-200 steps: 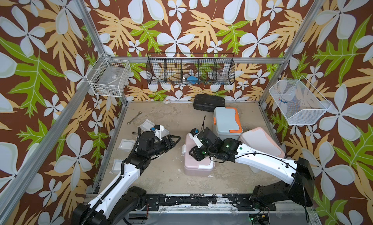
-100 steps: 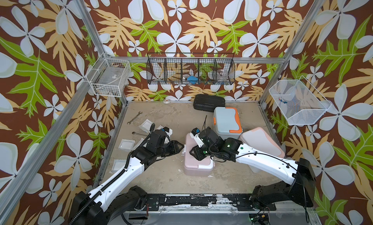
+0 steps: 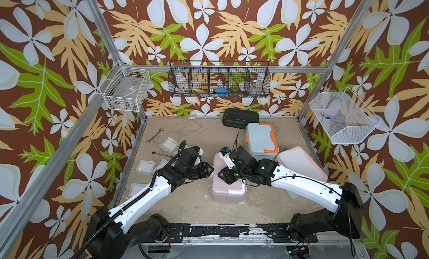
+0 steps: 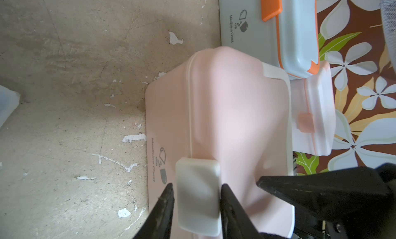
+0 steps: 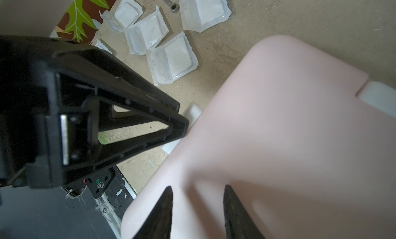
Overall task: Open first aid kits and take out gauze
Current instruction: Fasten the fastener of the first aid kit.
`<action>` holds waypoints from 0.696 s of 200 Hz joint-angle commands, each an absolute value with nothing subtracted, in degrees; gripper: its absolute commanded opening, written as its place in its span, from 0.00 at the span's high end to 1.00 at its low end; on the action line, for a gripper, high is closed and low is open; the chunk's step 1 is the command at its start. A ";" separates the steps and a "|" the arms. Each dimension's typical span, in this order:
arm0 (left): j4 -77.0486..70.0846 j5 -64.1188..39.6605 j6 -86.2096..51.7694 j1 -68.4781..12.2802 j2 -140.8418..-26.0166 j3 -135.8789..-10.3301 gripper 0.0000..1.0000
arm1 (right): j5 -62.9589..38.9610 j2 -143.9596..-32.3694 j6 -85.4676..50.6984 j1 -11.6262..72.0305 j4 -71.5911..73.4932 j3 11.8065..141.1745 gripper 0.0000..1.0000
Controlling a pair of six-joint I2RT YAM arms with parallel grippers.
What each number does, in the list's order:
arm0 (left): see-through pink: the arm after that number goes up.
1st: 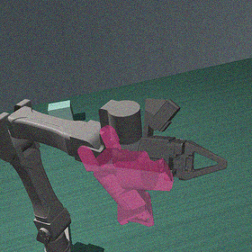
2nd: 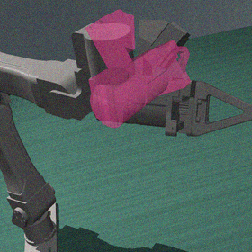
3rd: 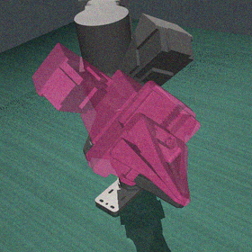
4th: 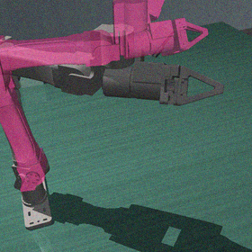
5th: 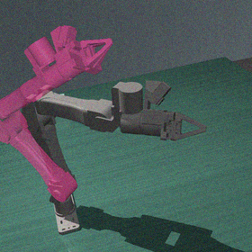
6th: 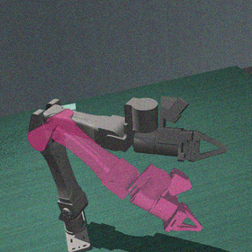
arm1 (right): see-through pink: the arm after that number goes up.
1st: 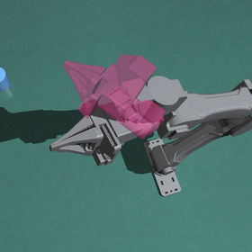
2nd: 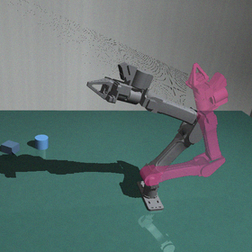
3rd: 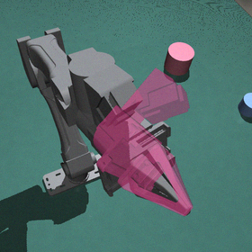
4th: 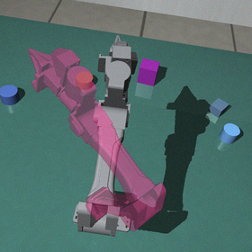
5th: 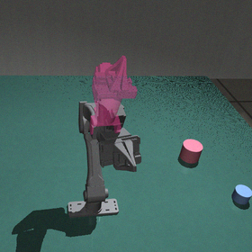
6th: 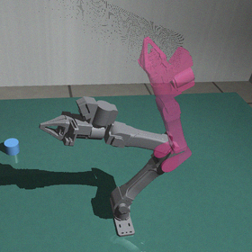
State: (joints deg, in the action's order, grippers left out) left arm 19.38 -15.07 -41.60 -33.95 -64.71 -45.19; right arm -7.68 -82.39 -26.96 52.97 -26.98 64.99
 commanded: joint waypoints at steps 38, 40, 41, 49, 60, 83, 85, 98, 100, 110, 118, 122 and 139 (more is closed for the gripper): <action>21.65 -11.41 -39.72 -34.28 -65.04 -45.84 0.63 | -7.65 -83.24 -27.24 52.63 -34.83 64.07 0.60; 21.61 -11.47 -39.72 -34.28 -65.04 -45.80 0.63 | -7.65 -83.24 -27.25 52.64 -34.81 64.07 0.60; 21.53 -11.49 -39.77 -34.28 -65.08 -45.80 0.63 | -7.65 -83.23 -27.25 52.64 -34.81 64.07 0.60; 21.47 -11.54 -39.90 -34.28 -65.21 -45.64 0.63 | -7.82 -83.23 -27.24 52.65 -34.76 64.07 0.60; 21.00 -11.76 -40.11 -34.28 -65.26 -45.31 0.63 | -7.87 -83.26 -27.24 52.65 -34.77 64.07 0.60; 19.43 -13.25 -41.15 -34.32 -64.63 -44.96 0.61 | -7.91 -83.19 -27.22 52.67 -34.63 63.98 0.60; 19.27 -13.44 -41.25 -34.35 -64.48 -44.92 0.61 | -7.91 -83.20 -27.24 52.65 -34.63 63.91 0.60; 18.27 -14.48 -41.95 -34.28 -63.70 -44.91 0.59 | -7.99 -83.16 -27.25 52.65 -34.65 63.90 0.60; 17.97 -14.65 -42.06 -34.28 -63.54 -44.91 0.58 | -8.00 -83.17 -27.31 52.65 -34.63 63.90 0.60; 17.31 -15.18 -42.66 -34.28 -62.85 -44.82 0.56 | -8.13 -83.13 -27.39 52.65 -34.54 63.98 0.60; 17.14 -15.20 -42.88 -34.28 -62.47 -44.91 0.54 | -8.22 -83.05 -27.36 52.65 -34.63 64.14 0.60; 17.20 -15.21 -42.89 -34.28 -62.29 -44.98 0.53 | -8.26 -82.96 -27.40 52.65 -34.69 64.20 0.60; 18.09 -14.68 -42.89 -34.28 -61.97 -45.43 0.49 | -8.16 -82.51 -27.49 52.69 -34.82 64.50 0.60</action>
State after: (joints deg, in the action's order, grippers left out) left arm 18.85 -14.26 -41.98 -34.28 -62.50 -44.93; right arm -8.56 -82.35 -26.81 52.60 -26.02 64.71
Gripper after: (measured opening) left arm 0.490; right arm 0.402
